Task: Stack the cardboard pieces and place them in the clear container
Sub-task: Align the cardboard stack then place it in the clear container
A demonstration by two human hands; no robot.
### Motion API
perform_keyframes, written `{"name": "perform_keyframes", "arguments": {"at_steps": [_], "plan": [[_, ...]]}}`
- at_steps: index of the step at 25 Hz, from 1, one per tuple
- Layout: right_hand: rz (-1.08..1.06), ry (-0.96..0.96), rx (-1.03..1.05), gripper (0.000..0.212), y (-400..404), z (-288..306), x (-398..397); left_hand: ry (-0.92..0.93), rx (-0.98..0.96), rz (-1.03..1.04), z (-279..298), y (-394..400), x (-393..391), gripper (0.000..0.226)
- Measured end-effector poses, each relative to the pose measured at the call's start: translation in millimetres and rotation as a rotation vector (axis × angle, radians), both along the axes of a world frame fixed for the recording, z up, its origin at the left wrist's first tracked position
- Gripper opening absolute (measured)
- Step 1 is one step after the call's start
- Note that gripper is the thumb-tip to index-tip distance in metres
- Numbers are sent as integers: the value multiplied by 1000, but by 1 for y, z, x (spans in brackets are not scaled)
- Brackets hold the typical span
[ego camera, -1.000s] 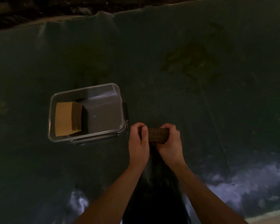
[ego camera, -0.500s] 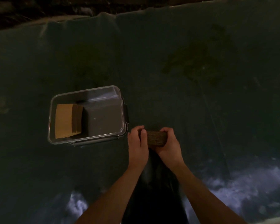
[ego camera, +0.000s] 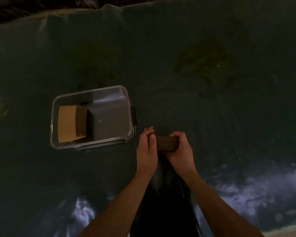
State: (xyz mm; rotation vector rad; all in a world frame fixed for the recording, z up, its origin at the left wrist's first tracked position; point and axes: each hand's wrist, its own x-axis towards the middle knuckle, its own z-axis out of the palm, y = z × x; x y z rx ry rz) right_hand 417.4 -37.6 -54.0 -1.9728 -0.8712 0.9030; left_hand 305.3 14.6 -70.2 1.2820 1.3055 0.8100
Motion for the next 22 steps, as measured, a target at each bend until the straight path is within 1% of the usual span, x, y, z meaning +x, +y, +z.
{"name": "perform_keyframes", "arguments": {"at_steps": [2,7,9,11,12,13,14,15,16,17,18,20,22], "plan": [[39,-38,3,59,2,2,2,68,6,-27,1,3,1,23],[176,-154,-14,53,6,7,11,104,-57,-79,9,12,1,22],[203,-153,-20,54,9,15,17,71,-116,-95,19,17,1,23],[201,-75,-28,57,10,24,24,13,-122,-113,31,23,-1,31],[210,-40,-32,58,12,32,28,-24,-103,-142,40,26,-4,32],[228,-14,-38,60,13,39,31,-57,-97,-192,48,28,-9,30],[252,-11,-43,60,16,47,34,-76,-99,-256,55,30,-16,35],[281,-34,-35,59,18,55,35,-79,-98,-322,60,31,-25,46],[321,-84,-17,59,21,66,35,-51,-82,-389,66,32,-35,58],[373,-138,-2,58,22,73,34,15,-59,-457,69,34,-46,68],[429,-185,4,58,22,79,30,117,-23,-517,72,35,-55,73],[533,-246,4,57,17,85,13,322,97,-558,78,30,-73,69],[575,-235,4,54,8,83,-12,402,138,-503,80,18,-94,62]]}}
